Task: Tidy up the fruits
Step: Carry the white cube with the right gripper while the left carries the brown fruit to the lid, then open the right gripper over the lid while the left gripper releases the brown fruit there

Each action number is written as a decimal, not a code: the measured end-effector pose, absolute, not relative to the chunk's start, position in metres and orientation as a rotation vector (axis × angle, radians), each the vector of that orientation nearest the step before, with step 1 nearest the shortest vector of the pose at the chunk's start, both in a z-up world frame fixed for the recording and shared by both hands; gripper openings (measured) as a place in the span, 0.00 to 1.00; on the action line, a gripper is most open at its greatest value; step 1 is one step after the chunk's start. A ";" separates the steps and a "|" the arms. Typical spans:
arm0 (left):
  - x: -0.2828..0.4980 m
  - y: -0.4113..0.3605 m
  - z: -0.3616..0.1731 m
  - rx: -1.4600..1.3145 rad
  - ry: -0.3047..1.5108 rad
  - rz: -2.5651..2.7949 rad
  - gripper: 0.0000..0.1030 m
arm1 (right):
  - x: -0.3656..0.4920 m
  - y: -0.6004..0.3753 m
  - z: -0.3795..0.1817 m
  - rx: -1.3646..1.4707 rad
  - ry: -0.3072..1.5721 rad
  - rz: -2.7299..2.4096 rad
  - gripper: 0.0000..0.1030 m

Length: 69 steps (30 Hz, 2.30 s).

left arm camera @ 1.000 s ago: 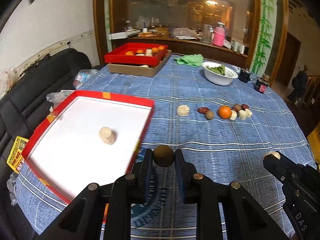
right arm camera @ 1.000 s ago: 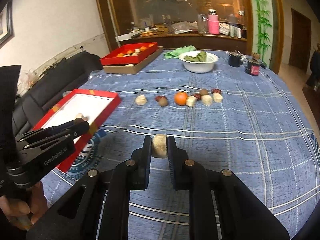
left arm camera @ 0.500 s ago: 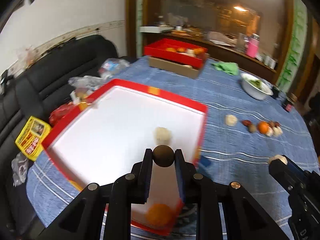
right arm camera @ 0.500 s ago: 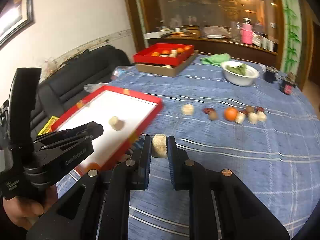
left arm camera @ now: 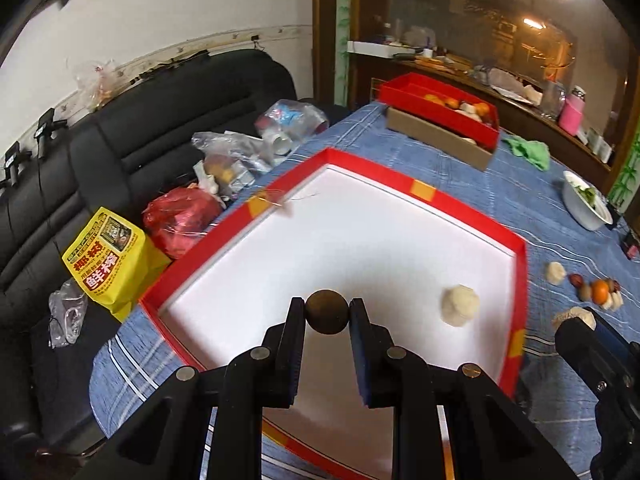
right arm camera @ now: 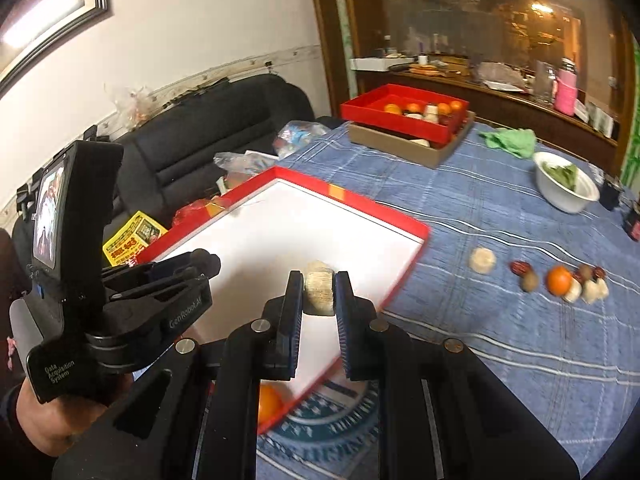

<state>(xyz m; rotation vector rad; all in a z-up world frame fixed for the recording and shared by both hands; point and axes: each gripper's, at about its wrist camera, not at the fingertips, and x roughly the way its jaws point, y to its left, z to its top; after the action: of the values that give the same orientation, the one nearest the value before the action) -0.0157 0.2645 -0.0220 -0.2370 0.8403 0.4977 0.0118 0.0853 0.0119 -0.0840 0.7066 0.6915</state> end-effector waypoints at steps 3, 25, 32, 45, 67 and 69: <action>-0.013 0.275 -0.026 -0.239 0.850 0.515 0.20 | 0.018 0.100 0.006 -0.091 0.727 0.704 0.15; 0.007 0.310 -0.048 -0.261 0.916 0.546 0.20 | 0.030 0.142 -0.031 -0.141 0.830 0.733 0.15; 0.012 0.311 -0.052 -0.253 0.928 0.546 0.20 | 0.034 0.145 -0.037 -0.143 0.844 0.725 0.15; 0.016 0.309 -0.052 -0.233 0.929 0.549 0.20 | 0.036 0.140 -0.039 -0.126 0.847 0.723 0.15; 0.019 0.311 -0.051 -0.212 0.931 0.570 0.20 | 0.036 0.141 -0.044 -0.130 0.854 0.723 0.15; 0.019 0.311 -0.051 -0.210 0.929 0.574 0.20 | 0.036 0.141 -0.045 -0.135 0.857 0.723 0.15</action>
<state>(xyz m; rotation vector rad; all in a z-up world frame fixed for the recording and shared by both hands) 0.0186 0.3110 -0.0514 -0.2102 0.9292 0.5736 0.0359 0.1411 -0.0445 -0.1345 0.8572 0.7229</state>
